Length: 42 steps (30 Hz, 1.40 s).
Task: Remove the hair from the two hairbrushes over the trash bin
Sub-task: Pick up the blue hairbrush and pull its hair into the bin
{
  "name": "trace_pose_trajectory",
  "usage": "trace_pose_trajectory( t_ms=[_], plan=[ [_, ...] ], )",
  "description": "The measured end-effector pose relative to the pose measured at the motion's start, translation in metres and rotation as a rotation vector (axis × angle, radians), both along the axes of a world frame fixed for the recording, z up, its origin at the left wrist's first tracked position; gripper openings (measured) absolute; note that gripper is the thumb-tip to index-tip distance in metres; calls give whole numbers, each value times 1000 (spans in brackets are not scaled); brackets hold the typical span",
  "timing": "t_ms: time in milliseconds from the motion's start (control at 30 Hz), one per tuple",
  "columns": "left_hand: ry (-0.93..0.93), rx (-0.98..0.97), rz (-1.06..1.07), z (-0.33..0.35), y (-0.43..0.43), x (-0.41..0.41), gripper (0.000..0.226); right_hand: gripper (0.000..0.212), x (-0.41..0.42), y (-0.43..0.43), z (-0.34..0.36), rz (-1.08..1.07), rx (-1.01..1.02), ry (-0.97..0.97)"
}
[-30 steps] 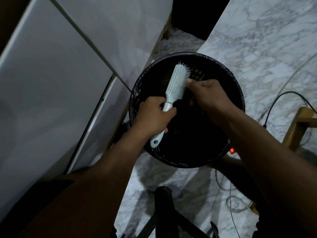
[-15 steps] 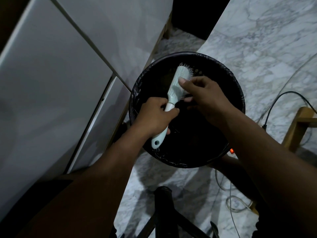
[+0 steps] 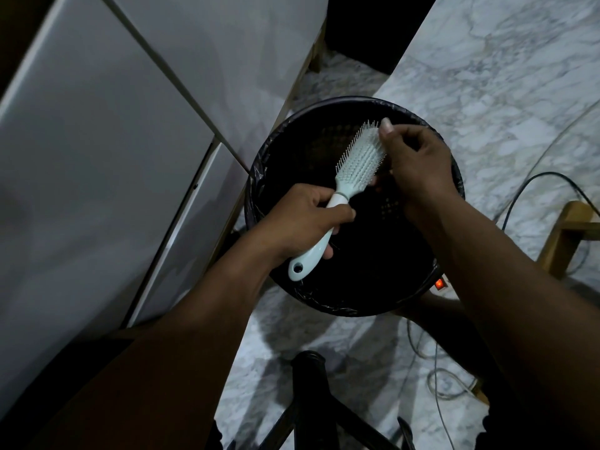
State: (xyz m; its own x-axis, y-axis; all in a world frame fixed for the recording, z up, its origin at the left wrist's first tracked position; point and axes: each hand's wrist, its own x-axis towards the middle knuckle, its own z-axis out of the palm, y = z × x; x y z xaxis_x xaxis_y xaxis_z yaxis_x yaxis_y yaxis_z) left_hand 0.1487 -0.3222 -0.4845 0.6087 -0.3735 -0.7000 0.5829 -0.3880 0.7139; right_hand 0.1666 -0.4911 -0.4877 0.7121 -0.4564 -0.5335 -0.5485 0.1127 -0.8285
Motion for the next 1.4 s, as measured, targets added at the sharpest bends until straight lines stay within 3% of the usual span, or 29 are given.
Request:
trace_pose_trajectory(
  t_ms=[200,400,433,500,567,633,867,1000,1267,1300,1400],
  plan=[
    [-10,24,-54,-1,1,-3,10,28,0,-9,-11,8,-90,23],
    [-22,74,-46,-3,2,-3,13,38,5,-20,-13,-296,199,165],
    [-24,89,-30,-4,3,-3,17,36,5,-22,-13,-267,222,154],
    [-22,108,-4,-5,3,-1,20,34,2,-19,-13,6,154,109],
    [-14,106,-6,-3,4,-1,21,55,-5,-10,-15,367,-18,41],
    [1,98,-33,-3,5,-2,18,68,-9,-2,-17,514,-153,-44],
    [-17,86,-106,-1,5,-4,9,36,-9,-16,-30,275,-261,-110],
    [-13,86,-124,-2,4,-4,16,16,-7,-17,-32,143,-186,-81],
    [4,151,-152,-6,8,-5,13,28,-4,-12,-28,-209,227,86],
    [11,173,-150,-8,10,-4,11,28,-4,-14,-29,-207,218,108],
    [-3,275,-139,-16,14,-4,12,45,-8,-15,-33,-105,-58,184]
  ],
)
